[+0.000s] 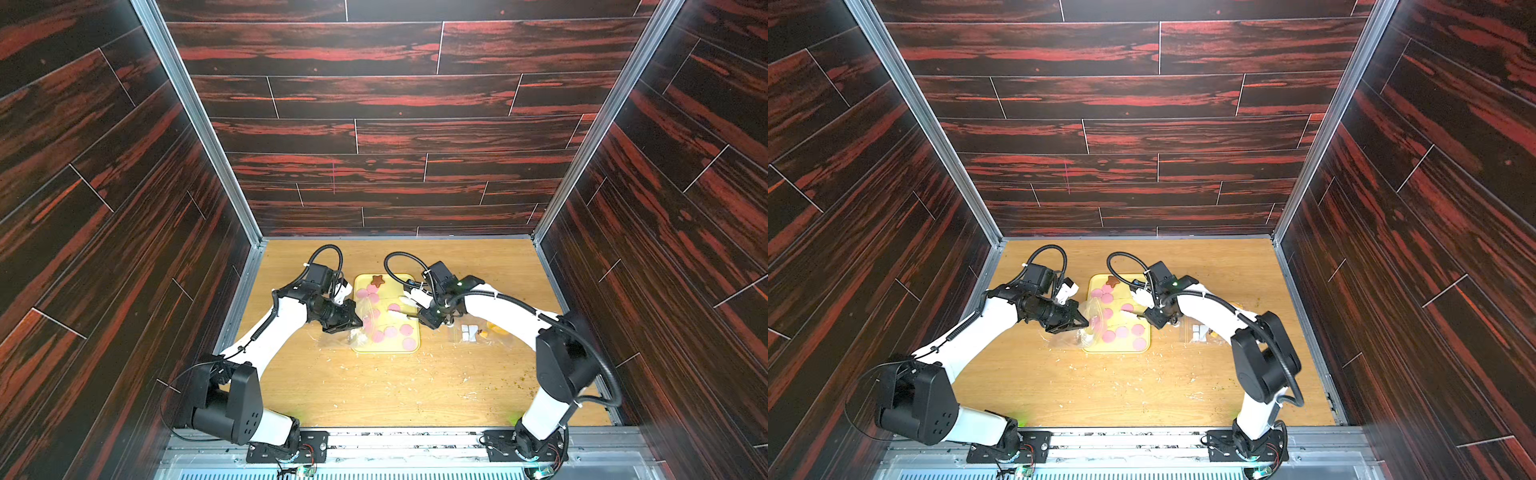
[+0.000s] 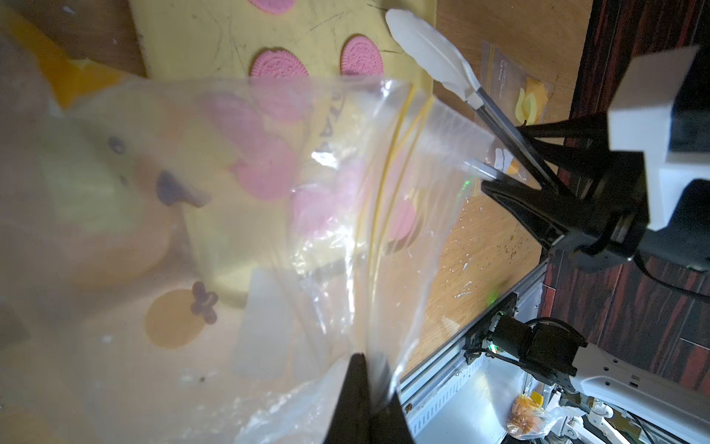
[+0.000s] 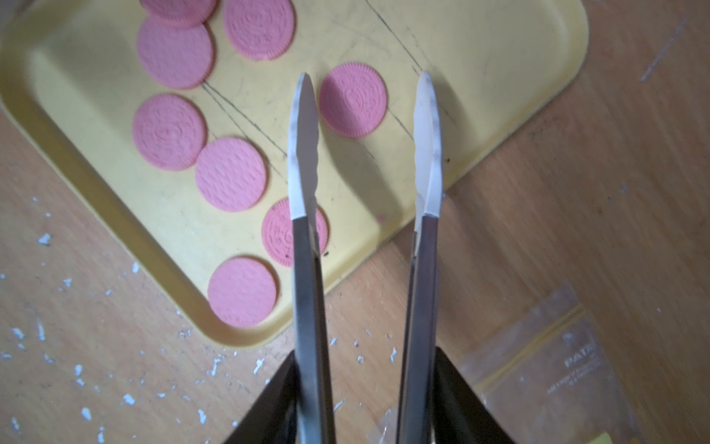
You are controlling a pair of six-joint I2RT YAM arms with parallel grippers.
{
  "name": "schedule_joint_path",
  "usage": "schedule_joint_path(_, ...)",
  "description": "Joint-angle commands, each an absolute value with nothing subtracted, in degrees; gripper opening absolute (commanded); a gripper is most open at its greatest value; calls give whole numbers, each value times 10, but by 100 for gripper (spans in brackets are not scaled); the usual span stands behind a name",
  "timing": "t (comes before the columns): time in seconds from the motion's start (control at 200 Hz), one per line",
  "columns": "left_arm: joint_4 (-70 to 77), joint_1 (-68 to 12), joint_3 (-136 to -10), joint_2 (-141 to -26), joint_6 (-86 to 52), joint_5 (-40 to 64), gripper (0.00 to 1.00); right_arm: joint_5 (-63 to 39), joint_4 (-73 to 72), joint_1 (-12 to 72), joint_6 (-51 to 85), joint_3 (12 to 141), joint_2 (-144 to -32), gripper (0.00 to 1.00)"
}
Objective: Put the cookies into a resealable bag to prevent moisture
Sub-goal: Pick up the cookie from the tray.
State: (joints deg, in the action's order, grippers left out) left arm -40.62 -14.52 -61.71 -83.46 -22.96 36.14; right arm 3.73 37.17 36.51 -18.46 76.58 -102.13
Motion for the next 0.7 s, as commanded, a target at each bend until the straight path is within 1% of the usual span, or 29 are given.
schedule_joint_path(0.0,-411,-143,-622,-820,-223,368,0,11,401,364,-187,794,-1046,51)
schedule_joint_path(0.346,-412,-143,-624,-828,-220,369,0,12,452,365,-188,822,-1057,48)
schedule_joint_path(0.697,-411,-143,-621,-834,-217,367,0,7,456,366,-192,831,-1064,43)
